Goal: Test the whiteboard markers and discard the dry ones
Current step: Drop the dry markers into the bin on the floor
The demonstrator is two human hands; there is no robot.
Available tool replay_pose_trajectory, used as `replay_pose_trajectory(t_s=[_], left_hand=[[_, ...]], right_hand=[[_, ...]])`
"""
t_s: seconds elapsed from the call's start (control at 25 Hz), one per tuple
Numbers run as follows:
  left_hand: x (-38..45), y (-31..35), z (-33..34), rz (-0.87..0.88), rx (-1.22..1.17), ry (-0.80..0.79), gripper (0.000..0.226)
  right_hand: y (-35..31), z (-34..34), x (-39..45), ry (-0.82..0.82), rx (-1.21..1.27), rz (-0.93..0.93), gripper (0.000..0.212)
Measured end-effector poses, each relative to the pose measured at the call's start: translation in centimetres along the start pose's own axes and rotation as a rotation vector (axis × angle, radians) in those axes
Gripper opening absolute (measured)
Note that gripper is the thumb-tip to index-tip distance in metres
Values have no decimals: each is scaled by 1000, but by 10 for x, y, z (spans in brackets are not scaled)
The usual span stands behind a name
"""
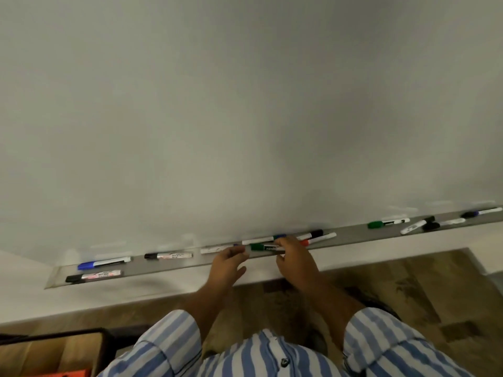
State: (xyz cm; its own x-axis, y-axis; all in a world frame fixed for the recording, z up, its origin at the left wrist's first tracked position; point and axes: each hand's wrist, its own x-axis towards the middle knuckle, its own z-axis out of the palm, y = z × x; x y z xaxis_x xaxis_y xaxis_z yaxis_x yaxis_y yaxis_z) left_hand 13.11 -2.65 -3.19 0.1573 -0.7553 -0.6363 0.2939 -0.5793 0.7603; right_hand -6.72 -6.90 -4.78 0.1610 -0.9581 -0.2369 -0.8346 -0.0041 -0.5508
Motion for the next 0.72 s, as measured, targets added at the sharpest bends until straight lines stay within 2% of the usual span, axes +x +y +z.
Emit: replay_pose_trajectory(t_s=[0.08, 0.24, 0.32, 0.4, 0.48, 0.56, 0.64, 0.72], left_hand=[[-4, -7, 17, 9, 37, 19, 33], [-15, -16, 41, 36, 86, 68, 28], [-21, -18, 53, 51, 103, 107, 26], [-29, -20, 63, 71, 121, 154, 26], [-34, -23, 72, 113, 152, 196, 28], [-41, -26, 78, 161, 203, 235, 30], [-47, -29, 82, 260, 413, 332, 34], [-50, -26, 83, 463, 795, 453, 44]], right_hand=[[10, -7, 8, -73, -183, -71, 41], [21, -20, 31, -179, -461, -264, 26], [25, -25, 41, -226, -495, -314, 20], [29, -25, 49, -240, -519, -384, 26], [35, -30, 55, -223, -477, -431, 31], [38, -40, 56, -218, -418, -493, 26], [39, -54, 52, -214, -317, -538, 19], [34, -69, 45, -244, -195, -596, 14]])
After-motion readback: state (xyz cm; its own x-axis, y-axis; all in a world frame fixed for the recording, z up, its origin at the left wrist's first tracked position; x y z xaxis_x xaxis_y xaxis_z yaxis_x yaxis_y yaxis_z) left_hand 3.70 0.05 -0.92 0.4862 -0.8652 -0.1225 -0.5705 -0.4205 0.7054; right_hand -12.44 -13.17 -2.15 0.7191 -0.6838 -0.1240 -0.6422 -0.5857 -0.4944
